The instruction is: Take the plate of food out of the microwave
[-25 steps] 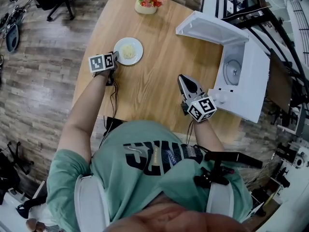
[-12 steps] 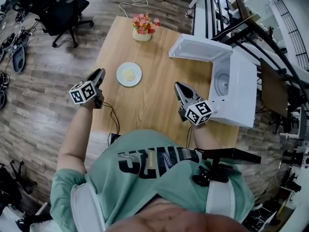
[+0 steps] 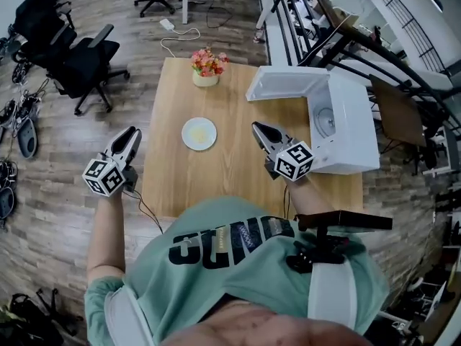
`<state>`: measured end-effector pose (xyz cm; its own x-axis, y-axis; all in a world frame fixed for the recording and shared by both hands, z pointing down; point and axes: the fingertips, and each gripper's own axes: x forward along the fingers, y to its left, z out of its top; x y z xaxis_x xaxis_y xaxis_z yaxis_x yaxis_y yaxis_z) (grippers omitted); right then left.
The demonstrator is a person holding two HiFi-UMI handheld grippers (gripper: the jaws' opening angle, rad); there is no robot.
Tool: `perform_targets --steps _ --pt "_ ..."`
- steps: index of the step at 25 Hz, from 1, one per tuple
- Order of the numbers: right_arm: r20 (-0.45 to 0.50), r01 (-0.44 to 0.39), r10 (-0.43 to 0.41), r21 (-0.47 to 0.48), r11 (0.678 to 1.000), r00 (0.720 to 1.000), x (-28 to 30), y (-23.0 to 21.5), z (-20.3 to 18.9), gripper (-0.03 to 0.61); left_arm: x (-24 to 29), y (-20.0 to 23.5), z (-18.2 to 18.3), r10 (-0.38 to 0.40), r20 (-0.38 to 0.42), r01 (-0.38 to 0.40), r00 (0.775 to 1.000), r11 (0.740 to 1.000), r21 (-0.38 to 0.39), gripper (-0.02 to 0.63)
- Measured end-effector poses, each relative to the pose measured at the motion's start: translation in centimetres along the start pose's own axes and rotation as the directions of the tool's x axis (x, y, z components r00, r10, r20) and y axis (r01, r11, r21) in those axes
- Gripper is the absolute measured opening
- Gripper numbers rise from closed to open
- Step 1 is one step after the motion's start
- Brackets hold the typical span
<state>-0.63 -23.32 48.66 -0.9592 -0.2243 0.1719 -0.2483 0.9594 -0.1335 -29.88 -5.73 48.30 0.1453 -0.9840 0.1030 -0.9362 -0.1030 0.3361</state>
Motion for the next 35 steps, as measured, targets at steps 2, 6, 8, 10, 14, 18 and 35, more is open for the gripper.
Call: perform_targets --steps 2,6,8,10,14,18,35 --pt "0.006 0.032 -0.032 0.000 0.999 0.999 -0.5 1.4 0.5 0.006 -0.2 -0.9 -0.1 -0.072 -0.005 0.072 0.997 0.997 0.004 0.099" --pt "0.020 0.093 -0.094 0.011 0.996 0.995 -2.7 3.4 1.4 0.006 0.0 -4.3 -1.6 -0.211 -0.045 0.211 0.977 0.977 0.007 0.098" --pt "0.034 0.106 -0.106 0.018 0.994 0.994 -3.8 3.9 2.0 0.006 0.0 -6.1 -2.1 -0.252 -0.060 0.253 0.966 0.967 0.000 0.098" --pt "0.053 0.108 -0.109 0.019 0.994 0.993 -5.1 4.0 2.8 0.006 0.1 -8.0 -2.1 -0.280 -0.052 0.280 0.959 0.960 -0.007 0.098" --pt "0.101 0.088 -0.089 0.013 0.996 0.991 -8.6 3.9 4.4 0.005 0.2 -12.9 -1.9 -0.309 -0.042 0.309 0.950 0.951 0.009 0.095" --pt "0.096 0.045 -0.041 -0.039 0.998 0.995 -12.5 3.5 4.1 0.006 0.7 -17.0 -1.8 -0.290 -0.022 0.290 0.957 0.957 0.001 0.020" --pt "0.091 0.014 -0.019 0.049 0.999 0.996 -25.3 -1.9 -0.9 0.005 5.4 -31.6 -4.6 -0.327 -0.094 0.328 0.940 0.945 0.001 0.006"
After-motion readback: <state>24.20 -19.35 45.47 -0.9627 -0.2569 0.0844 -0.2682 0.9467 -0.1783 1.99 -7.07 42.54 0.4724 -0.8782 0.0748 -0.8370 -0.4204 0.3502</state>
